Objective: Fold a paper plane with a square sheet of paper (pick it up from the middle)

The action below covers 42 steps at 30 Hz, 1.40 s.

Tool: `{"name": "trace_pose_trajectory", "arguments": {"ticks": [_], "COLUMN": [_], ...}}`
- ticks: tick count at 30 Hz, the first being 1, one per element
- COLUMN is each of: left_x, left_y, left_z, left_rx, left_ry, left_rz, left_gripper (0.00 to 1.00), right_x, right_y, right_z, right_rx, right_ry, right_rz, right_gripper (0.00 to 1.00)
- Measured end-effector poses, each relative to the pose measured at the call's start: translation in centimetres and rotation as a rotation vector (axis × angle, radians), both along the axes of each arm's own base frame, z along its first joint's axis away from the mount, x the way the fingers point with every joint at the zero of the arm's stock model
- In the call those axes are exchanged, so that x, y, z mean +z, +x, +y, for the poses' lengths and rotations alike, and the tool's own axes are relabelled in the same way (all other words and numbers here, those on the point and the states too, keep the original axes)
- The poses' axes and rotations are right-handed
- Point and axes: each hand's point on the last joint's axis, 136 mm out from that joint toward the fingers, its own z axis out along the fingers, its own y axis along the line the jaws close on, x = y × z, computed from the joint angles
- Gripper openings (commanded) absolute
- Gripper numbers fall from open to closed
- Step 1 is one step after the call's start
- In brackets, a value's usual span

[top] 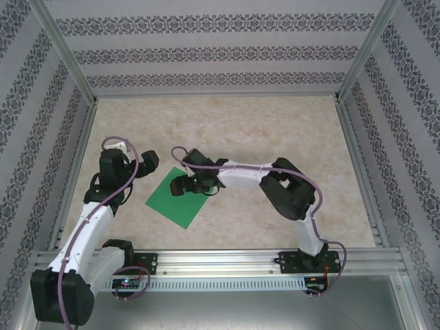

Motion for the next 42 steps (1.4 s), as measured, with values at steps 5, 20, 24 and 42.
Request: {"name": "trace_pose_trajectory", "arguments": {"ticks": [5,20,24,42], "left_x": [-2.0,-1.5,-1.5,1.9], "left_y": [0.5,1.5,1.8,0.2], "left_z": [-1.9,-7.5,-6.9,-1.1], "left_rx": [-0.086,-0.259,-0.227,0.050], "left_ry": [-0.050,-0.064,-0.039,0.094], "left_rz": [0.077,0.113,0.108,0.018], "left_gripper": [1.00,1.00,1.00,1.00], "right_x": [-0.2,5.7,5.8,-0.6], "right_y": [1.6,-2.6,-3.8,-0.8], "right_z": [-6.1,-11.1,-7.4,-2.8], "right_rx": [-0.198,-0.223,-0.073,-0.050], "right_ry": [-0.028,-0.032,-0.006,-0.066], "right_rz": [-0.008,-0.135,-0.119,0.047], "right_gripper": [0.84,0.77,0.73,0.69]}}
